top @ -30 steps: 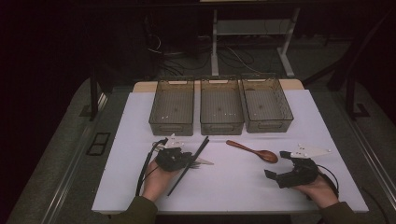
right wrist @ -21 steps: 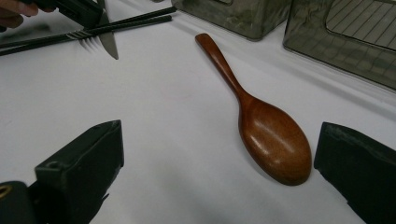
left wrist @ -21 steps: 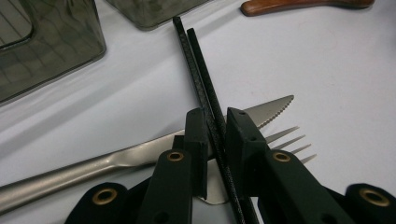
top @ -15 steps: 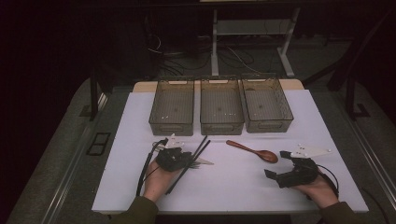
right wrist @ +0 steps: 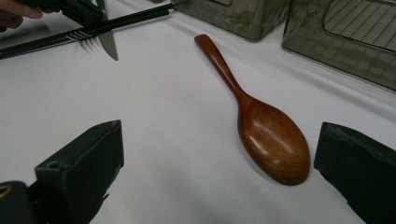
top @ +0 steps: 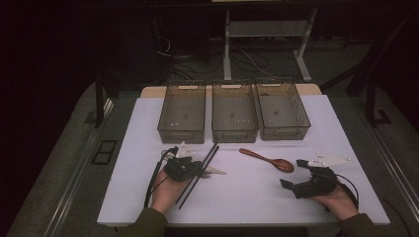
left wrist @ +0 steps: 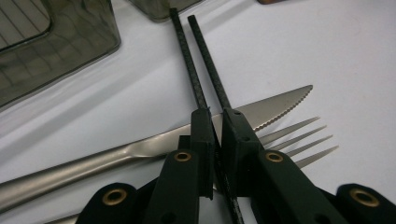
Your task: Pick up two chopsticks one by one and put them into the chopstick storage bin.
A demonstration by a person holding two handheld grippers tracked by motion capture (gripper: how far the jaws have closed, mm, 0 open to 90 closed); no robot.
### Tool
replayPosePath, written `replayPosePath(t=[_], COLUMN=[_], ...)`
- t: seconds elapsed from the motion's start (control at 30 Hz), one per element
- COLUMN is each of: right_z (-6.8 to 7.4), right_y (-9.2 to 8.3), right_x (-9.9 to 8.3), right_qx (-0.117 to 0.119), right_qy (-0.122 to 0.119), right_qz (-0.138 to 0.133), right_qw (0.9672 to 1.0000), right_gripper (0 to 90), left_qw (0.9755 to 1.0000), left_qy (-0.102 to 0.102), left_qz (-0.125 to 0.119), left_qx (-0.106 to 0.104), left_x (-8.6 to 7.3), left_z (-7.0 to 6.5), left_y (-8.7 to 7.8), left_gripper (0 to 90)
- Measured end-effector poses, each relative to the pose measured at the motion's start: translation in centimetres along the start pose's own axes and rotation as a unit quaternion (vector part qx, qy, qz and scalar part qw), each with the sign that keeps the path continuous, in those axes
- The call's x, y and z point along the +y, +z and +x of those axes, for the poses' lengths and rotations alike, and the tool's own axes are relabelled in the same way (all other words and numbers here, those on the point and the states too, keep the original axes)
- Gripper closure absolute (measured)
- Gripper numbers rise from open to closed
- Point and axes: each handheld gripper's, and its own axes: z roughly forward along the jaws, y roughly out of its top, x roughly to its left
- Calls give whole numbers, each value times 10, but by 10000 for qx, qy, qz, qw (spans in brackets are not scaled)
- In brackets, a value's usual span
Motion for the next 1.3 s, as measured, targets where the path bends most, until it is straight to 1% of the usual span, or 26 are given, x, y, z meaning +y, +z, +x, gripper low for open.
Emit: replayPosePath(t=[0.1, 0.2, 0.27, 0.37, 0.43, 0.5, 0.63, 0.77, 0.97, 1.07, 1.23, 1.27, 1.3], right_z=[0, 0, 0, 0, 0, 1, 0, 0, 0, 0, 0, -1, -1], right_y=[0, 0, 0, 0, 0, 0, 0, 0, 0, 0, -1, -1, -1], right_x=[0, 0, 0, 0, 0, 0, 0, 0, 0, 0, 0, 0, 0], right_qx=[-4, 6, 5, 3, 4, 6, 5, 2, 1, 2, 8, 23, 21], right_qy=[2, 2, 2, 6, 11, 11, -1, -2, 2, 0, 8, 15, 9], right_qz=[-1, 9, 8, 9, 12, 15, 7, 2, -3, -3, -8, -7, -6], right_qw=[10000, 10000, 10000, 10000, 10000, 10000, 10000, 10000, 10000, 10000, 10000, 10000, 10000], right_gripper=[11, 11, 11, 11, 11, 11, 11, 11, 11, 11, 11, 11, 11], left_qw=[9999, 10000, 9999, 9995, 9994, 9993, 9996, 9995, 9997, 9997, 9999, 9999, 9999], left_qy=[80, 43, 94, 222, 249, 248, 136, 151, 112, 126, 123, 127, 112], left_qz=[41, 22, 44, 73, 65, 73, 53, 73, 40, 33, -17, 7, -26], left_qx=[80, 60, 91, 208, 235, 256, 240, 264, 218, 185, 23, 4, -21], left_x=[0, 0, 0, 0, 0, 0, 0, 1, 2, 3, 4, 5, 5], left_z=[0, 1, -1, -4, -5, -5, -4, -5, -4, -3, -1, 0, 0], left_y=[-1, -1, -1, -1, 0, -1, -1, -1, -4, -6, -10, -11, -12], left_gripper=[841, 840, 838, 842, 845, 849, 850, 851, 852, 852, 852, 852, 852])
